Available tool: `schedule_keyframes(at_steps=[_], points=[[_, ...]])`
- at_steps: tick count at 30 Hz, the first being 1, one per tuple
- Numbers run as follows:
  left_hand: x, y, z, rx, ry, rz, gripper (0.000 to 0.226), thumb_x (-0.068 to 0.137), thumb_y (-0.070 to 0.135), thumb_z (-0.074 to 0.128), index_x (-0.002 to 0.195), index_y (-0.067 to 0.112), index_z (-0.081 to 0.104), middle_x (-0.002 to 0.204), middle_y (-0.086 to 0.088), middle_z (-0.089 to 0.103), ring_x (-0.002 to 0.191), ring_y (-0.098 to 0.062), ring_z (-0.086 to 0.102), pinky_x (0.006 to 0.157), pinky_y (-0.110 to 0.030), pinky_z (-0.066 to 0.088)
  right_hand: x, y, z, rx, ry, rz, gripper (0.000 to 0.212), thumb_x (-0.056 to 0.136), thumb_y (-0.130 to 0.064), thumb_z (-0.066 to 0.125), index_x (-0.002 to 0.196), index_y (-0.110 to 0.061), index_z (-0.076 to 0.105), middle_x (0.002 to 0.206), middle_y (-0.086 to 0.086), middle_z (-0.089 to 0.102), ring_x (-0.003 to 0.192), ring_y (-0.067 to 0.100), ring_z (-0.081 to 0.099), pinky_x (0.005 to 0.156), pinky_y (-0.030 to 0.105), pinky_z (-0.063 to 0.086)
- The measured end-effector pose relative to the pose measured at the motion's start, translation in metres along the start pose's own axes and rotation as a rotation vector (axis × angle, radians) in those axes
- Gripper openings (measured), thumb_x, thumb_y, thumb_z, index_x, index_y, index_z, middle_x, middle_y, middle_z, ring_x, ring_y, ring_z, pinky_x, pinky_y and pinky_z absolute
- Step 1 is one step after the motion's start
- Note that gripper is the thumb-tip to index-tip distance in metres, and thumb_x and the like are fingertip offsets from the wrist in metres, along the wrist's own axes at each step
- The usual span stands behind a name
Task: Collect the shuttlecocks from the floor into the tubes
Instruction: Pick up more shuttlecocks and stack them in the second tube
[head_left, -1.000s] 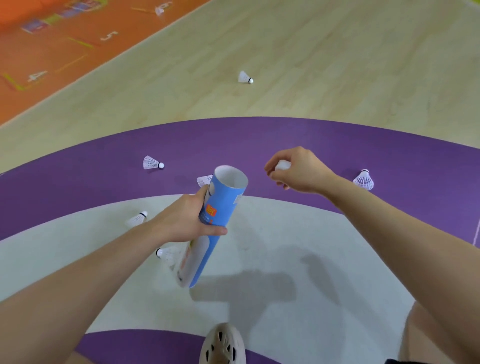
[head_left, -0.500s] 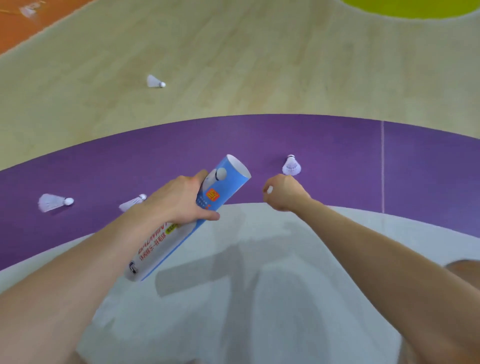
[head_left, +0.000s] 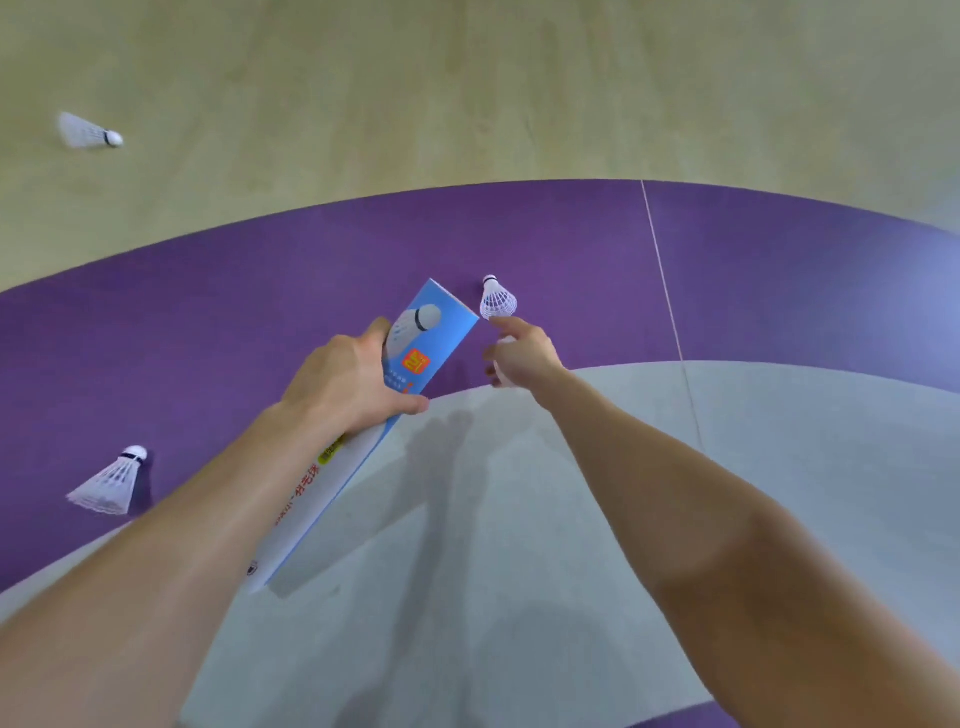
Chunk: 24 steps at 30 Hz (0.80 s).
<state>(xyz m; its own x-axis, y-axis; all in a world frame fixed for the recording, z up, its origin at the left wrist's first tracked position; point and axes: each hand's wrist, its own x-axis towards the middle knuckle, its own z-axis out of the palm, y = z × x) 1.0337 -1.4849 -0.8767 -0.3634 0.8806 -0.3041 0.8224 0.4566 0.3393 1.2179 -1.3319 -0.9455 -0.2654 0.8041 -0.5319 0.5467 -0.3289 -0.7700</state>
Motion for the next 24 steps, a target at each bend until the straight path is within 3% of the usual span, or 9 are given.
schedule_keyframes(at_steps=[2, 5, 9, 12, 15, 17, 19, 21, 24], points=[[0.003, -0.013, 0.006, 0.005, -0.001, 0.010, 0.070, 0.069, 0.064, 0.092, 0.109, 0.025, 0.049, 0.092, -0.002, 0.067, 0.085, -0.034, 0.066, 0.064, -0.039, 0.045, 0.003, -0.007, 0.002, 0.076, -0.028, 0.032, 0.068, 0.095, 0.002, 0.060, 0.154, -0.030, 0.051, 0.098, -0.005, 0.059, 0.083, 0.031, 0.073, 0.082, 0.048, 0.066], [0.011, -0.020, 0.006, 0.001, -0.016, -0.032, 0.067, 0.069, 0.063, 0.092, 0.106, 0.027, 0.049, 0.092, -0.003, 0.067, 0.085, -0.034, 0.066, 0.066, -0.040, 0.049, 0.022, -0.009, 0.012, 0.068, -0.062, 0.059, 0.075, 0.094, 0.002, 0.060, 0.157, -0.037, 0.045, 0.100, 0.000, 0.062, 0.087, 0.030, 0.075, 0.081, 0.047, 0.066], [0.018, -0.022, 0.006, 0.015, -0.002, -0.051, 0.066, 0.072, 0.063, 0.090, 0.106, 0.026, 0.048, 0.088, 0.002, 0.065, 0.082, -0.031, 0.066, 0.064, -0.039, 0.051, 0.070, -0.009, 0.027, 0.041, -0.048, 0.048, 0.085, 0.091, 0.000, 0.058, 0.158, -0.048, 0.037, 0.118, 0.005, 0.063, 0.090, 0.027, 0.069, 0.081, 0.047, 0.067], [0.010, -0.037, 0.002, 0.028, -0.007, -0.088, 0.065, 0.073, 0.063, 0.090, 0.105, 0.027, 0.047, 0.088, 0.004, 0.065, 0.079, -0.025, 0.065, 0.059, -0.036, 0.047, 0.115, -0.002, 0.036, -0.123, -0.001, -0.014, 0.086, 0.085, -0.018, 0.063, 0.160, -0.043, 0.029, 0.136, 0.000, 0.052, 0.123, 0.031, 0.063, 0.100, 0.045, 0.059], [-0.003, -0.051, -0.013, -0.008, -0.004, -0.148, 0.061, 0.075, 0.059, 0.091, 0.103, 0.027, 0.048, 0.087, 0.006, 0.065, 0.078, -0.018, 0.064, 0.059, -0.035, 0.047, 0.123, -0.010, 0.044, -0.243, 0.067, -0.045, 0.071, 0.089, -0.018, 0.060, 0.155, -0.033, 0.040, 0.122, -0.005, 0.048, 0.117, 0.026, 0.061, 0.106, 0.039, 0.053], [-0.011, -0.059, -0.021, -0.035, 0.029, -0.194, 0.061, 0.074, 0.060, 0.091, 0.102, 0.027, 0.048, 0.088, 0.005, 0.067, 0.080, -0.020, 0.065, 0.065, -0.038, 0.053, 0.108, -0.024, 0.051, -0.361, 0.096, -0.182, 0.046, 0.085, -0.011, 0.050, 0.127, -0.027, 0.060, 0.109, 0.001, 0.062, 0.089, 0.025, 0.061, 0.083, 0.036, 0.056], [-0.020, -0.070, -0.026, -0.059, 0.056, -0.249, 0.061, 0.074, 0.060, 0.091, 0.102, 0.028, 0.048, 0.088, 0.006, 0.068, 0.081, -0.020, 0.066, 0.070, -0.041, 0.057, 0.093, -0.041, 0.062, -0.442, 0.077, -0.355, 0.034, 0.083, -0.015, 0.047, 0.109, -0.024, 0.066, 0.106, 0.000, 0.069, 0.073, 0.021, 0.059, 0.065, 0.032, 0.051], [-0.029, -0.080, -0.030, -0.069, 0.065, -0.287, 0.062, 0.073, 0.061, 0.092, 0.102, 0.029, 0.047, 0.088, 0.007, 0.068, 0.080, -0.020, 0.067, 0.072, -0.043, 0.059, 0.077, -0.066, 0.071, -0.459, 0.034, -0.481, 0.027, 0.091, -0.022, 0.060, 0.112, -0.030, 0.074, 0.113, -0.009, 0.069, 0.088, 0.017, 0.065, 0.073, 0.030, 0.052], [-0.042, -0.094, -0.036, -0.072, 0.086, -0.329, 0.064, 0.072, 0.062, 0.092, 0.105, 0.028, 0.049, 0.089, 0.006, 0.068, 0.081, -0.021, 0.067, 0.071, -0.041, 0.058, 0.049, -0.112, 0.075, -0.534, -0.013, -0.743, 0.018, 0.094, -0.018, 0.067, 0.110, -0.021, 0.075, 0.112, -0.003, 0.071, 0.097, 0.024, 0.066, 0.081, 0.035, 0.053]])
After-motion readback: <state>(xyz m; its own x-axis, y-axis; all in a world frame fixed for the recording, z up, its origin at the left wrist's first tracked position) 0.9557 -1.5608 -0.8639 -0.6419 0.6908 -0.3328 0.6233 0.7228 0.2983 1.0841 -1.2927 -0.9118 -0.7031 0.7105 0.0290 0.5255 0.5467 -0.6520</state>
